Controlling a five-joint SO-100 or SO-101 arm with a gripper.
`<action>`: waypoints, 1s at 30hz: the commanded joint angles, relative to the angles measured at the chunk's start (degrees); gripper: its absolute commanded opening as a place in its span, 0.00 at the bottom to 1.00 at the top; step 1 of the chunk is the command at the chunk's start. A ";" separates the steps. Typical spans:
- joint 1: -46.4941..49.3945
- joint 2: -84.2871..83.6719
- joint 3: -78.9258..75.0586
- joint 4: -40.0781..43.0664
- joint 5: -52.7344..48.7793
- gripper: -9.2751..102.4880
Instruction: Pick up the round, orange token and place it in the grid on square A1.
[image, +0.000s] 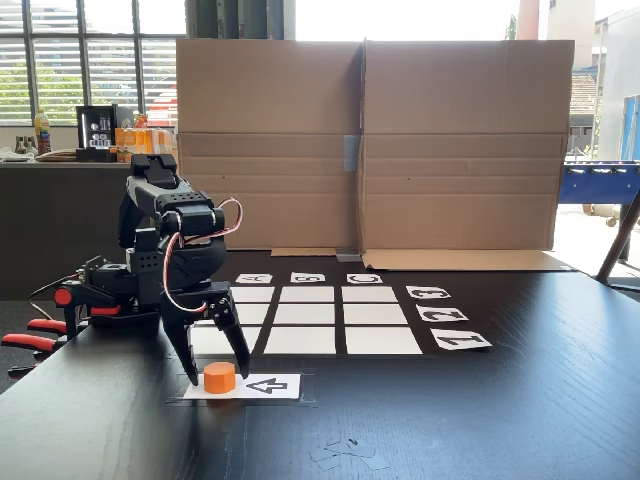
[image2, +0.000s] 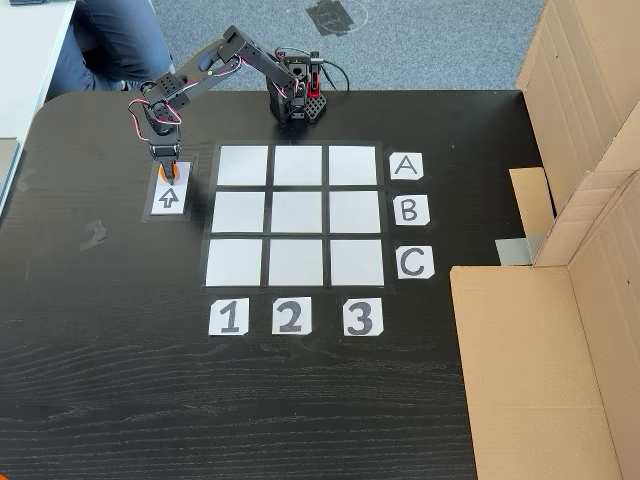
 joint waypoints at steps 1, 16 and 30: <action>0.00 0.44 -2.81 -0.26 0.35 0.26; -0.18 1.23 -3.08 -0.26 0.44 0.14; -0.62 12.30 -2.64 2.81 0.44 0.14</action>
